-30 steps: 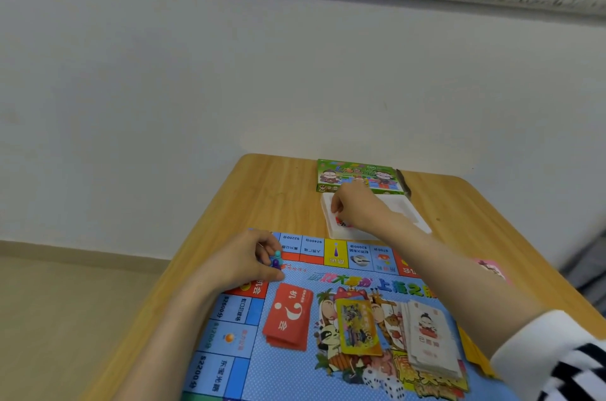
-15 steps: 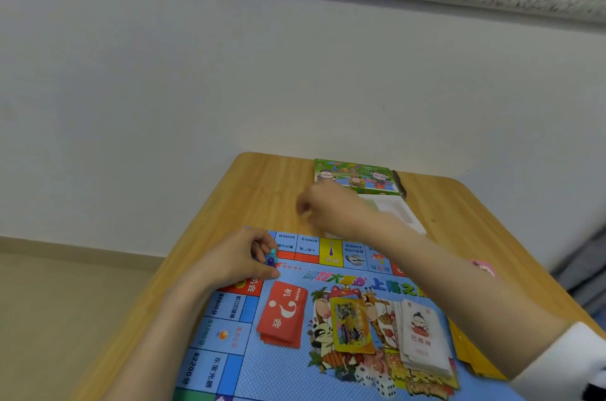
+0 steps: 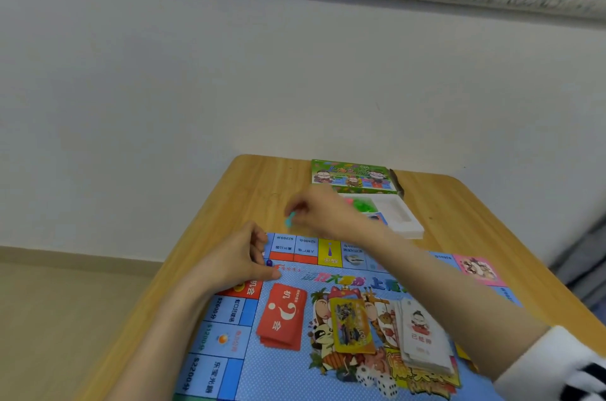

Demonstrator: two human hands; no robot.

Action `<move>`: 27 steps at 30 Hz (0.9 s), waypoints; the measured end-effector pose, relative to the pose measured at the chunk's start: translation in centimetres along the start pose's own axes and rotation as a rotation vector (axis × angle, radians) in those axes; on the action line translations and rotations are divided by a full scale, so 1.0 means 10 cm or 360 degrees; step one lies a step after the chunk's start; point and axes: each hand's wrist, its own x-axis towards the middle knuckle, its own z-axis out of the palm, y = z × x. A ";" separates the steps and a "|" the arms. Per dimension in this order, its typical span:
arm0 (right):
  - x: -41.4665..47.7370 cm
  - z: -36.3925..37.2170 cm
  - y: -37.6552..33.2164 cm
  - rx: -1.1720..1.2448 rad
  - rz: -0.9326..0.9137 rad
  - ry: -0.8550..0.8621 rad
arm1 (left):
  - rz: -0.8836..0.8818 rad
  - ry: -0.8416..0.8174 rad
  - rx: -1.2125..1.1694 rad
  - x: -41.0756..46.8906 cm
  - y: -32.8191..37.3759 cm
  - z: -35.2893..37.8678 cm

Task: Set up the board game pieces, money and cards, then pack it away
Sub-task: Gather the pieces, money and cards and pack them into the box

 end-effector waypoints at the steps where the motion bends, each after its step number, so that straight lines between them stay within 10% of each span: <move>1: 0.03 -0.12 0.10 0.0000 0.0090 0.0115 | -0.0004 -0.0011 -0.0003 0.00 0.00 -0.01; 9: -0.04 -0.24 0.72 -0.0082 0.0523 0.0206 | -0.0005 -0.0065 0.0063 0.00 0.01 -0.02; 27: -0.02 -0.03 0.79 -0.0065 0.0475 0.0262 | -0.0003 -0.0036 0.0064 -0.02 0.02 -0.04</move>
